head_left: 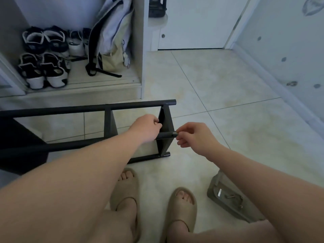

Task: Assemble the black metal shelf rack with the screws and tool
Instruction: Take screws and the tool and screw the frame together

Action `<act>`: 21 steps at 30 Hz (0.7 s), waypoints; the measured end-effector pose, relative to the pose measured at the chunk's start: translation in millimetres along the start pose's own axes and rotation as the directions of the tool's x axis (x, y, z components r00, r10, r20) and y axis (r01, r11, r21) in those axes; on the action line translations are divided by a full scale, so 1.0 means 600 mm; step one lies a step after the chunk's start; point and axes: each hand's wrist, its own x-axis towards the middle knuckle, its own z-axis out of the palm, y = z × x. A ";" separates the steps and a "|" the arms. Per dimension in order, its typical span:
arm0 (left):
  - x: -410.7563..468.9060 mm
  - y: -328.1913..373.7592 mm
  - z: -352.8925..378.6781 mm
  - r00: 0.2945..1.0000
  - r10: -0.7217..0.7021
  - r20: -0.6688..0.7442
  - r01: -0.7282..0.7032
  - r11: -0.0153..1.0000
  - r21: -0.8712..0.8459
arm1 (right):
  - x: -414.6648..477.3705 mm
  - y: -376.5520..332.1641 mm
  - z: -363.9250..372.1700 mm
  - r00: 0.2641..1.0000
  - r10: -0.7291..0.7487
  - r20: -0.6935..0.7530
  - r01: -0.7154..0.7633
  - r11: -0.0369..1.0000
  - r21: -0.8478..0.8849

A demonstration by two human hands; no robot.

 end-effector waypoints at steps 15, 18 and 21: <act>0.099 -0.002 0.059 0.938 -0.057 0.341 0.108 0.985 -0.134 | 0.050 0.050 -0.008 0.996 0.013 0.086 -0.007 0.998 -0.060; 0.103 0.001 0.061 0.935 -0.054 0.351 0.109 0.984 -0.138 | 0.050 0.054 -0.010 0.994 0.004 0.109 0.001 0.999 -0.048; 0.104 -0.002 0.064 0.933 -0.073 0.351 0.109 0.991 -0.083 | 0.050 0.055 -0.008 0.994 -0.005 0.112 0.011 0.999 -0.047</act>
